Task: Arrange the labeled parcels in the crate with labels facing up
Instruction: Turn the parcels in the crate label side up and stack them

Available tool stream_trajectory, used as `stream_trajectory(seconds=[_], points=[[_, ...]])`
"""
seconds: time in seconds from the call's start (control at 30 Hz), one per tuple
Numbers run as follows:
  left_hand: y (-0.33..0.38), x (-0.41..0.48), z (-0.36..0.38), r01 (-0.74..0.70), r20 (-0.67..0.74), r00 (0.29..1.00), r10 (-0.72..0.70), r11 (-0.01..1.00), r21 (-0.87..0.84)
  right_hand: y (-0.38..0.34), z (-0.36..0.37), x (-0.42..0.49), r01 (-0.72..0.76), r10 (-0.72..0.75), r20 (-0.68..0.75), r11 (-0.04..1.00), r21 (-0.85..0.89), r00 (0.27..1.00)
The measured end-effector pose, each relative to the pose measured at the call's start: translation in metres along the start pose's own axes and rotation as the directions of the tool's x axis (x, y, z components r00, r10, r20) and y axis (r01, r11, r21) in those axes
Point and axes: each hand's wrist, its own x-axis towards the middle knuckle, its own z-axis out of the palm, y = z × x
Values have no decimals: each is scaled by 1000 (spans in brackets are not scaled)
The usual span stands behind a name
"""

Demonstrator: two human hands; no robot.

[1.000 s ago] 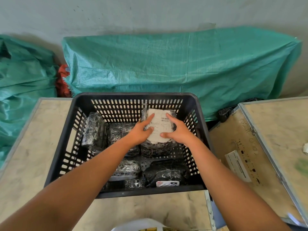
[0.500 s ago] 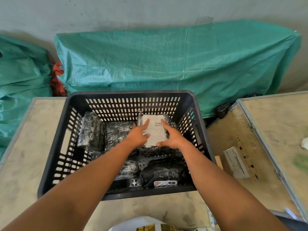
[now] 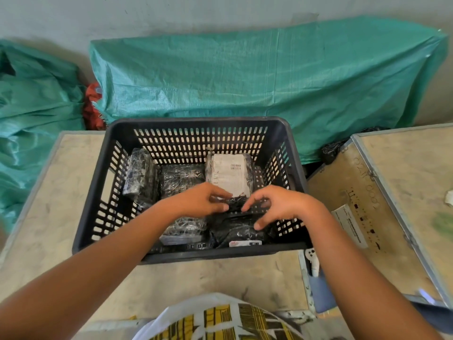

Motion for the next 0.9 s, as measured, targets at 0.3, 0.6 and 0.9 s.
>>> stream_trajectory(seconds=[0.3, 0.6, 0.9], points=[[2, -13, 20, -58, 265, 964, 20, 989, 136, 12, 34, -11, -16, 22, -108, 998, 57, 994], [0, -8, 34, -297, -44, 942, 334, 886, 355, 3, 24, -8, 24, 2, -313, 997, 79, 950], [10, -31, -34, -360, -256, 912, 320, 924, -130, -8, 1, -35, 420, -166, -611, 857, 299, 774]])
